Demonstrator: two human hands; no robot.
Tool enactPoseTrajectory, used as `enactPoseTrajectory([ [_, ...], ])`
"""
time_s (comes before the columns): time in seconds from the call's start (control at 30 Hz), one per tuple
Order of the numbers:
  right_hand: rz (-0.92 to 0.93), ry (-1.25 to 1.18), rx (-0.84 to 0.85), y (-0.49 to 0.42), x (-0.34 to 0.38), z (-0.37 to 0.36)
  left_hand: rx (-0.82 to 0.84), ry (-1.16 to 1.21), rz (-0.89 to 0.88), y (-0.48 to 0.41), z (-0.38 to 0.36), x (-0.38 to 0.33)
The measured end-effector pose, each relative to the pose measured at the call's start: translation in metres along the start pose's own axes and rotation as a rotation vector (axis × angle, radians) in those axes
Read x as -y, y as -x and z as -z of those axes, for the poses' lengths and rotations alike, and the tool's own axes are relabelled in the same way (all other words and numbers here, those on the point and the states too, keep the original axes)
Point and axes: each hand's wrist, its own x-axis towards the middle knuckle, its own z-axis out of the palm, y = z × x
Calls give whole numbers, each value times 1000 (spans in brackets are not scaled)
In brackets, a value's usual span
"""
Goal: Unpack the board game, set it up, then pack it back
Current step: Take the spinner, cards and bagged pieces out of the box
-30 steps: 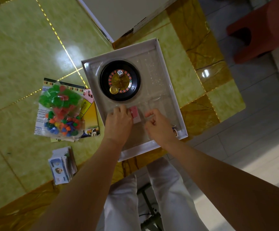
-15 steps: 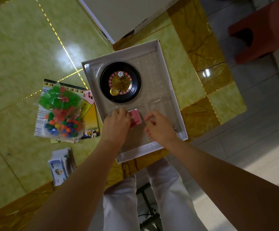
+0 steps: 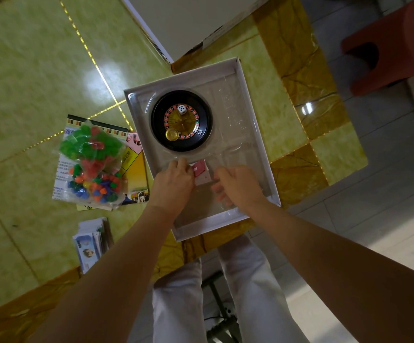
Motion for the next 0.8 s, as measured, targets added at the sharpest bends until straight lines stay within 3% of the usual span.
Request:
enactPoseTrajectory([
  [0.2, -129, -99, 172, -7, 30, -9, -162, 35, -74, 8, -4, 4],
  [0.33, -66, -51, 188, -7, 31, -12, -248, 182, -60, 16, -6, 7],
  [0.63, 140, 140, 137, 18, 33, -22, -202, 398, 71, 38, 9, 10],
  [0.8, 176, 185, 106, 21, 41, -30, -18, 581, 255, 52, 14, 21],
])
